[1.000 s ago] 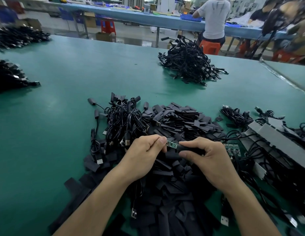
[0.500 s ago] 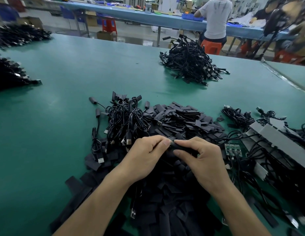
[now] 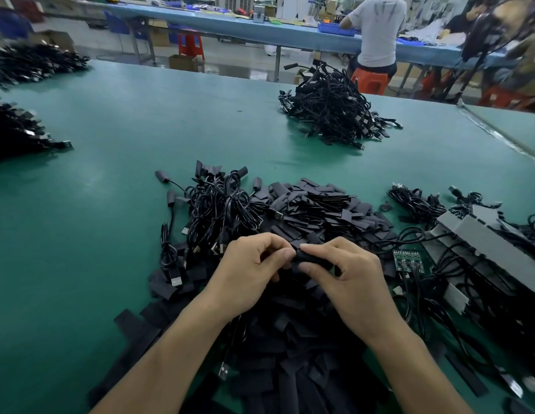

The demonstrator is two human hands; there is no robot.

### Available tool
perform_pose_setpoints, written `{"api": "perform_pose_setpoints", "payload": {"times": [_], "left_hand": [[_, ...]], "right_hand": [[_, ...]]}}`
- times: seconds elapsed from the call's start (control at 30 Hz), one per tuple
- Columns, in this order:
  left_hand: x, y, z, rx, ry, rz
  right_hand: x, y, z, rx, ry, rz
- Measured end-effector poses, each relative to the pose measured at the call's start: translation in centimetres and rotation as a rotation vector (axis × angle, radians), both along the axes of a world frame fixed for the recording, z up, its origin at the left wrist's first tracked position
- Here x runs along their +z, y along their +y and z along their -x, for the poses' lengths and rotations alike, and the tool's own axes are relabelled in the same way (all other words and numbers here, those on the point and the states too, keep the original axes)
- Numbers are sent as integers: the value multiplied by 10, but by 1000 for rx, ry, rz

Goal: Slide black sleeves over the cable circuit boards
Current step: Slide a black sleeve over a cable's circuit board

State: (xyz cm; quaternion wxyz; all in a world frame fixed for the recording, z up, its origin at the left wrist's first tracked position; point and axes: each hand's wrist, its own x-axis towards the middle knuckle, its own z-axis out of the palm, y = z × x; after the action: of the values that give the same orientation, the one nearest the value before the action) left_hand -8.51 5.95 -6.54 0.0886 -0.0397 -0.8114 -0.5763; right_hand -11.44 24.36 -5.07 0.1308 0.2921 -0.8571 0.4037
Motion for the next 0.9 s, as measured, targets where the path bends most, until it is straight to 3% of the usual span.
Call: {"api": "perform_pose_setpoints", "payload": {"times": [0.13, 0.3, 0.7, 0.83, 0.9], "left_hand": [[3, 1, -1, 3, -33, -71], [3, 3, -1, 72, -31, -92], [5, 3, 1, 113, -91, -198], [8, 3, -1, 104, -47, -228], [10, 2, -5, 97, 15, -153]], "right_hand": [[1, 0, 0, -102, -53, 88], [-2, -6, -1, -235, -204, 337], [-14, -17, -1, -182, -345, 488], [-9, -15, 1, -189, -355, 634], [-4, -11, 2, -186, -367, 733]]}}
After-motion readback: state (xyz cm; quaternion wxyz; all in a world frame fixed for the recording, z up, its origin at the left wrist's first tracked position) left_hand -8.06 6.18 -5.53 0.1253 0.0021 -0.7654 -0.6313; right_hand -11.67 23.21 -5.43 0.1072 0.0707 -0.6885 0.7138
